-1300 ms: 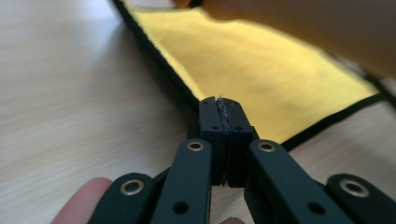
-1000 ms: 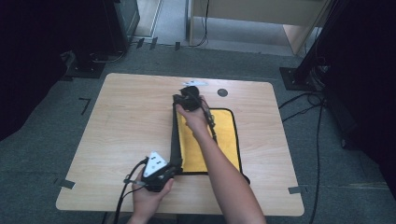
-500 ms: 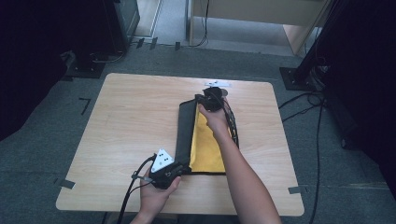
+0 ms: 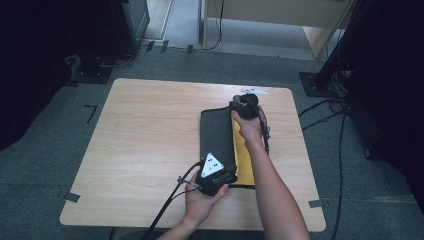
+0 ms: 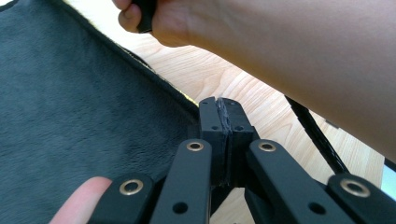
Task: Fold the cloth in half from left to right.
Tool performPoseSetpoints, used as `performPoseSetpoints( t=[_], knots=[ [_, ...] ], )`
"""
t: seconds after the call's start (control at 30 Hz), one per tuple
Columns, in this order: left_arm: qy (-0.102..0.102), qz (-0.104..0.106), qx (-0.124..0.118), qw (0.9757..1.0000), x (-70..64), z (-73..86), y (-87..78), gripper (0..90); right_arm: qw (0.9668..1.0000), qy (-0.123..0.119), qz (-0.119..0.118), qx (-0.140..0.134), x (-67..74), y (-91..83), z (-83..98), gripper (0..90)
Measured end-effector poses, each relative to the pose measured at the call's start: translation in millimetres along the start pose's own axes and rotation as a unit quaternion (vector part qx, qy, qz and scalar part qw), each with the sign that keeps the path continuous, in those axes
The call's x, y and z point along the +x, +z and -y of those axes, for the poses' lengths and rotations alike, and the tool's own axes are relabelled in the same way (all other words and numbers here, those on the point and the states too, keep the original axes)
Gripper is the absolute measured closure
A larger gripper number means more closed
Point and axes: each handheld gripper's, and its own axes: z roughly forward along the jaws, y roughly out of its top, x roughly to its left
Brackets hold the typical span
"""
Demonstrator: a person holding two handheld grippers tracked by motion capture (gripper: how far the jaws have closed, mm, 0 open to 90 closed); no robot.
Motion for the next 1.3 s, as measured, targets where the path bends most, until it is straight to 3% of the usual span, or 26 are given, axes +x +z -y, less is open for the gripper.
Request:
performPoseSetpoints(
  t=[0.07,0.17,0.23,0.27,0.33,0.5,0.6,0.67,0.73,0.83,0.97,1.13,1.17,1.2,1.23,1.3],
  knots=[
    [0.000,0.000,0.008,1.0000,-1.4,1.2,9.5,89.3,0.9998,0.018,0.004,0.002,-14.8,-1.9,3.4,86.0],
    [-0.008,0.007,0.024,0.9997,-3.8,5.3,23.8,88.1,0.9994,0.027,0.017,0.010,-30.8,-2.1,10.1,85.4],
    [-0.011,0.016,0.030,0.9993,-4.6,6.8,26.7,73.5,0.9993,0.029,0.019,0.011,-35.5,-1.8,12.5,83.3],
    [-0.003,0.037,0.040,0.9985,-7.2,9.6,26.1,66.0,0.9985,0.040,0.036,0.008,-44.0,-3.5,16.8,71.6],
    [0.022,0.026,0.041,0.9986,-8.8,11.4,16.8,60.6,0.9980,0.040,0.047,0.011,-50.3,-6.9,18.6,63.3],
    [0.026,-0.014,0.038,0.9989,9.4,15.1,-8.9,53.5,0.9971,0.003,0.074,0.015,-56.2,-17.8,27.2,58.1],
    [0.024,-0.047,0.055,0.9971,26.0,24.4,-19.7,52.5,0.9967,-0.009,0.077,0.025,-56.3,-21.0,37.0,58.3],
    [0.017,-0.055,0.074,0.9956,35.7,32.8,-22.8,51.1,0.9965,-0.003,0.075,0.036,-56.3,-21.7,44.0,58.3],
    [0.018,-0.067,0.089,0.9937,41.1,41.1,-25.5,50.8,0.9962,0.008,0.076,0.043,-56.2,-23.8,51.2,58.3],
    [0.025,-0.068,0.104,0.9919,45.5,49.8,-29.4,50.9,0.9964,0.021,0.066,0.049,-50.3,-34.9,63.8,57.1],
    [0.029,-0.069,0.114,0.9906,48.0,53.8,-32.4,55.2,0.9965,-0.012,0.059,0.057,-34.9,-58.2,89.0,53.6],
    [0.071,-0.093,0.138,0.9835,40.5,59.2,-30.5,59.9,0.9939,-0.039,0.073,0.073,-22.3,-83.4,124.3,51.1],
    [0.085,-0.102,0.140,0.9812,38.0,59.7,-30.0,61.3,0.9933,-0.045,0.073,0.077,-21.3,-85.1,128.5,50.9],
    [0.085,-0.102,0.140,0.9812,38.0,59.7,-30.0,66.0,0.9933,-0.045,0.073,0.077,-21.3,-85.1,128.5,50.9],
    [0.095,-0.102,0.142,0.9800,36.7,59.9,-29.7,69.1,0.9910,-0.055,0.080,0.092,-20.0,-87.8,140.9,51.2],
    [0.098,-0.102,0.142,0.9797,37.1,59.8,-30.6,75.9,0.9927,-0.050,0.079,0.076,-20.3,-90.3,146.3,52.6]
  ],
)
